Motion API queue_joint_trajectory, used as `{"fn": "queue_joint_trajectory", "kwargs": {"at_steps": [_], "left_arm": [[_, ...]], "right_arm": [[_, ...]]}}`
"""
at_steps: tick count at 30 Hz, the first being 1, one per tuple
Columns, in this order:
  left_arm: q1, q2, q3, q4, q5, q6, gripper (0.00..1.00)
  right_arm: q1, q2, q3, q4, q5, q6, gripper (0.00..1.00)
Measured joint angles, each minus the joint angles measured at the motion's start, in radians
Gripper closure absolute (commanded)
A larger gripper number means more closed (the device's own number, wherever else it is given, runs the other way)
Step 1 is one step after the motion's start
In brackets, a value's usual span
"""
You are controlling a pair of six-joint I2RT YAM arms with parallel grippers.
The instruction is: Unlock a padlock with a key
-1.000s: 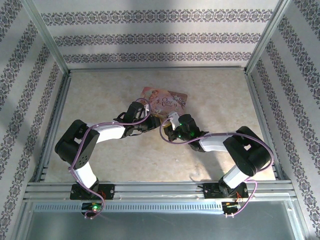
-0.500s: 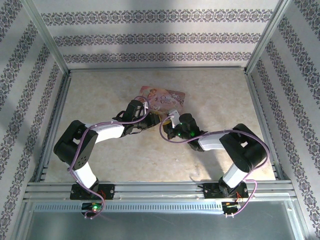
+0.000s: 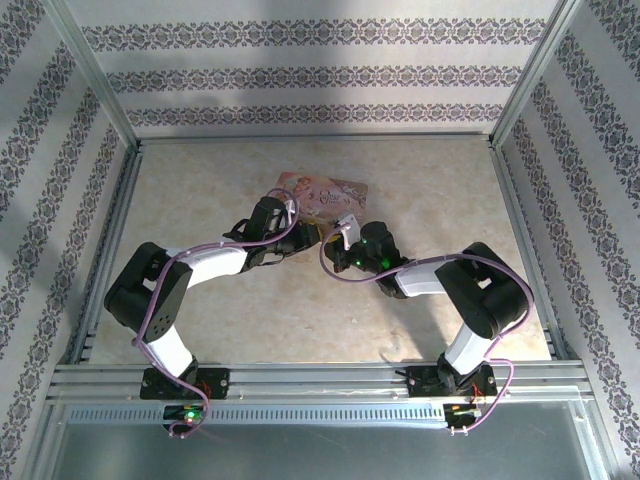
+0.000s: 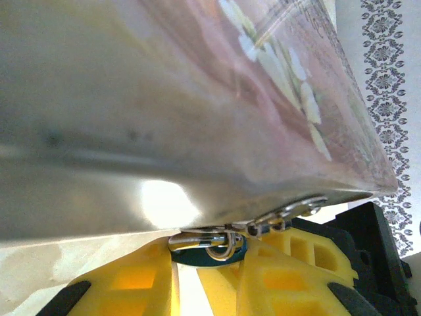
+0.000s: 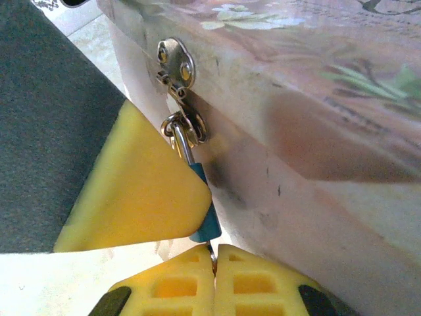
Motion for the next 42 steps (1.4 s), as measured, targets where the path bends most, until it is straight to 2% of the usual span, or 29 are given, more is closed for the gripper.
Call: {"fn": "queue_joint_trajectory", "kwargs": {"at_steps": [15, 25, 32, 42], "left_arm": [[0.001, 0.011, 0.003, 0.002, 0.002, 0.000, 0.77], [-0.006, 0.060, 0.003, 0.024, 0.044, -0.006, 0.77], [-0.014, 0.091, -0.003, 0.024, 0.050, -0.014, 0.72], [-0.011, 0.041, -0.042, 0.024, 0.054, -0.011, 0.56]], "right_arm": [[-0.004, 0.006, -0.006, 0.008, -0.011, 0.026, 1.00], [-0.008, 0.007, -0.050, 0.015, -0.013, 0.053, 1.00], [-0.008, 0.044, -0.076, 0.045, -0.032, 0.086, 1.00], [-0.021, 0.058, -0.077, 0.028, -0.059, 0.113, 1.00]]}}
